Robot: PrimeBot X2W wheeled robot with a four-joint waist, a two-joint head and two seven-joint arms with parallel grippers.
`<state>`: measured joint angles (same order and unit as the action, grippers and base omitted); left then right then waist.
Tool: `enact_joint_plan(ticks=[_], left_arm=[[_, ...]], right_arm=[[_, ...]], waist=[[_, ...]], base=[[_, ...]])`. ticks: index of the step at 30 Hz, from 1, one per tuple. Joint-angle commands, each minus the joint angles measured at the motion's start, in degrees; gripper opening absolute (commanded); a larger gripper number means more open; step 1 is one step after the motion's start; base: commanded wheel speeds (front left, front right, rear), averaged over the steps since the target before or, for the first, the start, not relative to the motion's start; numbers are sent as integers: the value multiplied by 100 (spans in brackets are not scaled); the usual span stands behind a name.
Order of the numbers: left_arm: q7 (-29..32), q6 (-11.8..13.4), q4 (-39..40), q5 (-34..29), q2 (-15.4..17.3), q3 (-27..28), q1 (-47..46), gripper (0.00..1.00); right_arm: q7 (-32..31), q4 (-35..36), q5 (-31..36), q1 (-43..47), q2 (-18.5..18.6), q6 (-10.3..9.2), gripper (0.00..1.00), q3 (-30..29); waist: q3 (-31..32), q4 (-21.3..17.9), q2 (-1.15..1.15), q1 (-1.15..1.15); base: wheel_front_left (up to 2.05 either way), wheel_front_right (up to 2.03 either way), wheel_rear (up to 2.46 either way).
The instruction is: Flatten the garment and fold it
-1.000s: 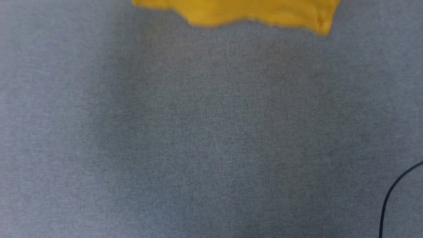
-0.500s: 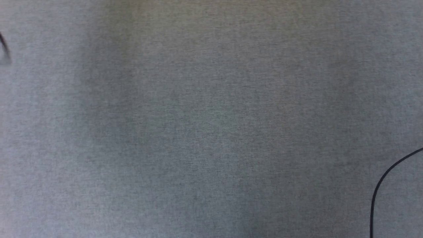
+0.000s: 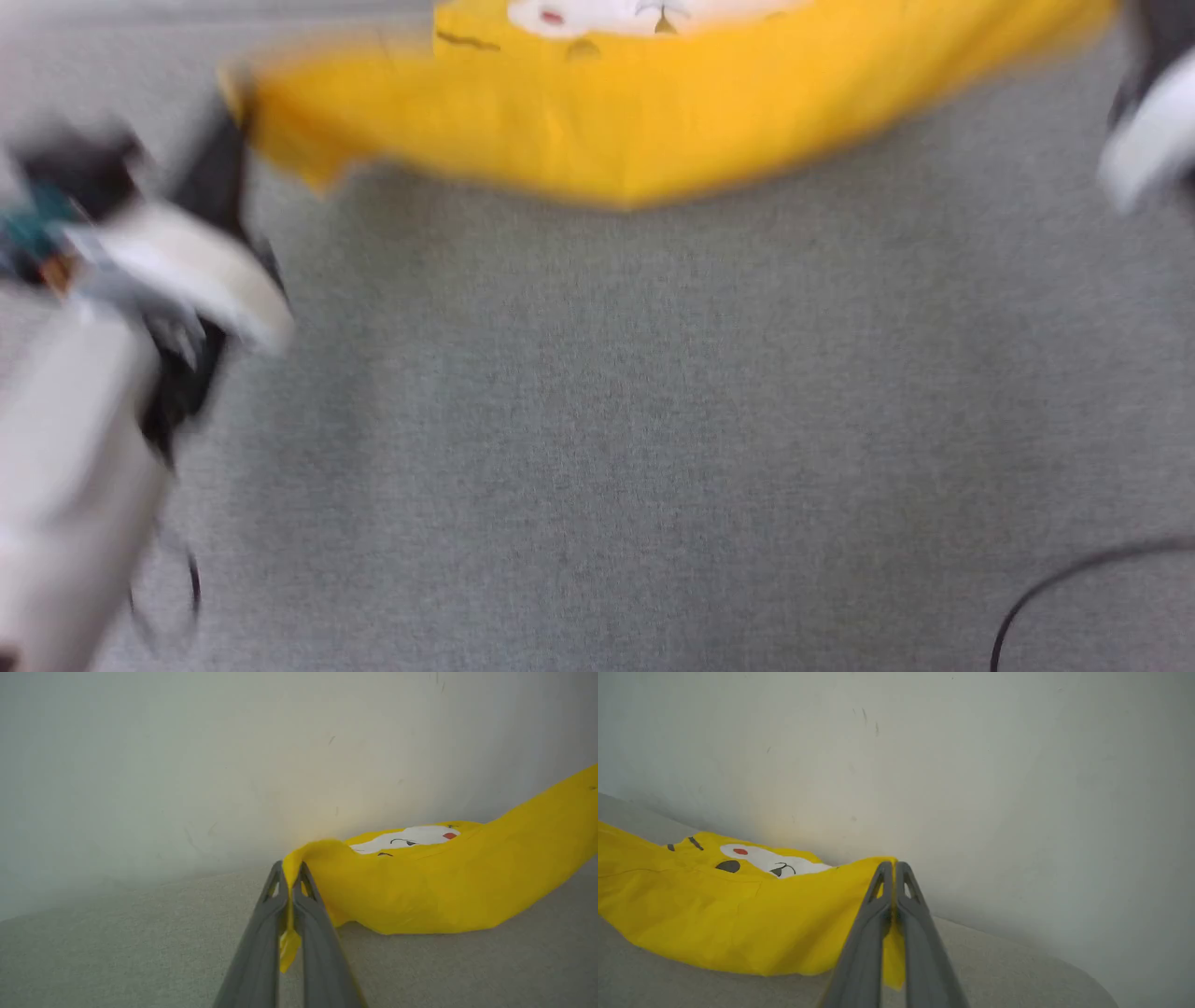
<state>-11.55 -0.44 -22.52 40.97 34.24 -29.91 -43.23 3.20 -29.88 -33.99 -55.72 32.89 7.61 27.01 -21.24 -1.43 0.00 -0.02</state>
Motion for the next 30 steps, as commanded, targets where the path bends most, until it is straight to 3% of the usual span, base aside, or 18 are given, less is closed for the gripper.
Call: enact_joint_plan(ticks=[1, 7, 14, 21, 30], left_arm=[[139, 22, 184, 82, 70, -108, 370, 0], [679, 434, 1120, 254, 615, -345, 1939, 0], [1191, 879, 1770, 536, 1192, -470, 3258, 0], [1868, 1105, 1889, 798, 1576, -737, 4099, 0], [2442, 1298, 2279, 1055, 1741, -933, 4537, 0]], right_arm=[[-47, 164, -57, 390, 104, -12, 0, 37], [-424, 1018, -457, 2261, 384, -12, 0, -166], [-961, 1526, -430, 4191, 698, -12, 0, -517], [-1385, 1612, -213, 5286, 818, -12, 0, -905], [-2287, 1943, -429, 6260, 897, -12, 0, -1263]], waist=[[651, -2, 0, 2], [1144, -44, 0, 2], [1463, -43, 0, 2], [1656, -25, 0, 2], [1850, 80, 0, 2]], base=[[0, 0, 0], [0, 0, 0], [0, 0, 0], [0, 0, 0], [0, 0, 0]])
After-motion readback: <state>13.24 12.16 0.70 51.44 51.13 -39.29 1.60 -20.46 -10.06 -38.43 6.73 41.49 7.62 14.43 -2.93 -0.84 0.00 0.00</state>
